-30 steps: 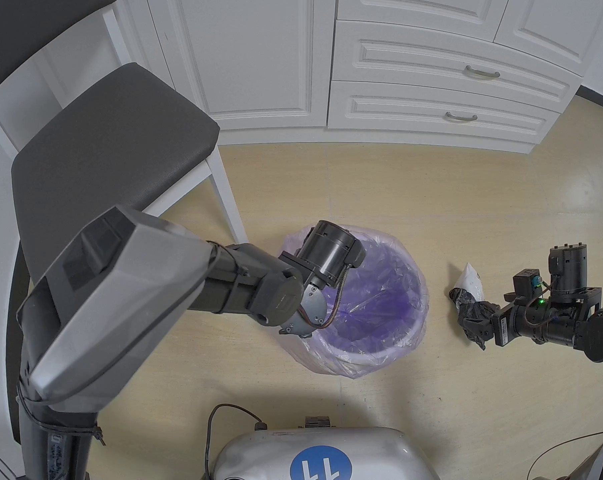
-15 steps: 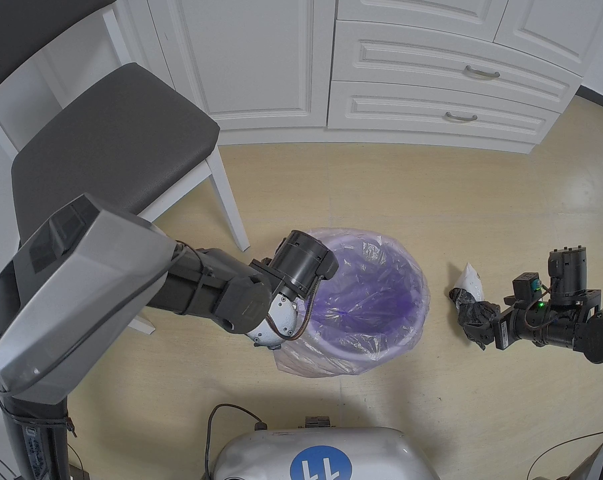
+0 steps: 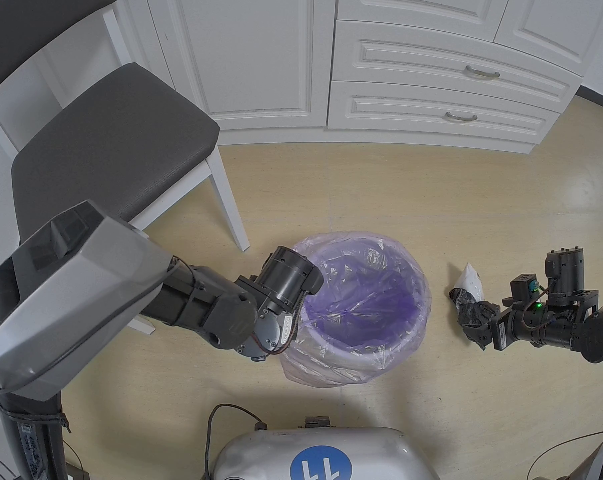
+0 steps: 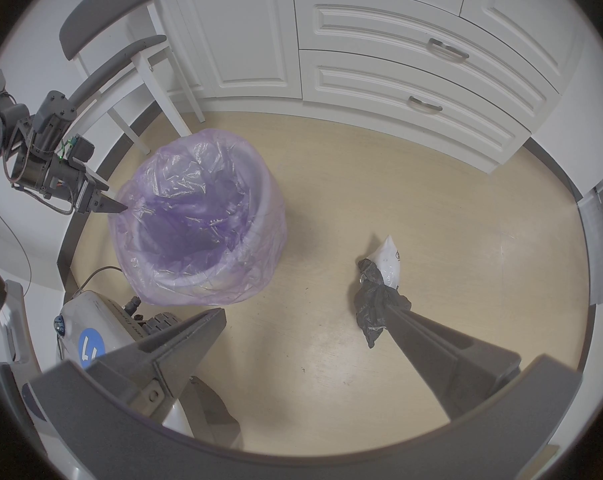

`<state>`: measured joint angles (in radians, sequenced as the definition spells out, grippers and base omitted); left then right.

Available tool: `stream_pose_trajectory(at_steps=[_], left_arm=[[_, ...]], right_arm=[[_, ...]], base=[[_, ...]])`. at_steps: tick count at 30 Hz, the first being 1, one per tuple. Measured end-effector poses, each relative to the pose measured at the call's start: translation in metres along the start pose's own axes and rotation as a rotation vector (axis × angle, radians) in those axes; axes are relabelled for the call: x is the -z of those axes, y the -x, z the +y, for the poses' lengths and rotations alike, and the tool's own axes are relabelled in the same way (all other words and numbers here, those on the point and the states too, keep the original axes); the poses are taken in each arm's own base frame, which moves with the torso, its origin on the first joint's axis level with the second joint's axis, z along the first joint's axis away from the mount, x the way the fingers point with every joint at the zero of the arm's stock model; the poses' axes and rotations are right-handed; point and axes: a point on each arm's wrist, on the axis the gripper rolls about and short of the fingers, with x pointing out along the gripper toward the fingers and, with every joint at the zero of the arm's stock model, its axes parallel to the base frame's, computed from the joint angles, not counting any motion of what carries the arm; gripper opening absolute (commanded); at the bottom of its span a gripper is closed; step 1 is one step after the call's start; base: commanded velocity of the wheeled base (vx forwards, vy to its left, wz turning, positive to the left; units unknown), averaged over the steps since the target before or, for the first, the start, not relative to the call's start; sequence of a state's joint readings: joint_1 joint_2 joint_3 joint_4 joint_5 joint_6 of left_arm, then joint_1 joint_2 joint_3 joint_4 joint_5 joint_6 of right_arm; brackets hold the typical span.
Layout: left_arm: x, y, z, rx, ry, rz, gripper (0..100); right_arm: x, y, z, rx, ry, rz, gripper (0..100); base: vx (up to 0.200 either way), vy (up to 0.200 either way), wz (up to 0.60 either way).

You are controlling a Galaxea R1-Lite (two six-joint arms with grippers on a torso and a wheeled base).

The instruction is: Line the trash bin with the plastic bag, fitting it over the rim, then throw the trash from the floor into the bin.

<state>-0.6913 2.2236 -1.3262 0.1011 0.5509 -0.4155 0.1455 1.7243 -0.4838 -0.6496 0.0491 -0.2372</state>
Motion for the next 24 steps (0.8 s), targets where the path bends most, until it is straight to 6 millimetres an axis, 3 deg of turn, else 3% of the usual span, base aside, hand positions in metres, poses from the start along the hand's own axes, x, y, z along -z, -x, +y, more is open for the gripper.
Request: stream_pose_trajectory(at_steps=[12, 24], left_arm=[[0.003, -0.022, 0.013, 0.175, 0.09, -0.006, 100], [0.005, -0.058, 0.023, 0.202, 0.093, -0.009, 100]], right_arm=[[0.001, -0.002, 0.001, -0.004, 0.0, 0.007, 100], [0.006, -0.014, 0.001, -0.008, 0.0, 0.035, 100]], base=[[0.0, 0.0, 0.0], [0.0, 0.0, 0.0]])
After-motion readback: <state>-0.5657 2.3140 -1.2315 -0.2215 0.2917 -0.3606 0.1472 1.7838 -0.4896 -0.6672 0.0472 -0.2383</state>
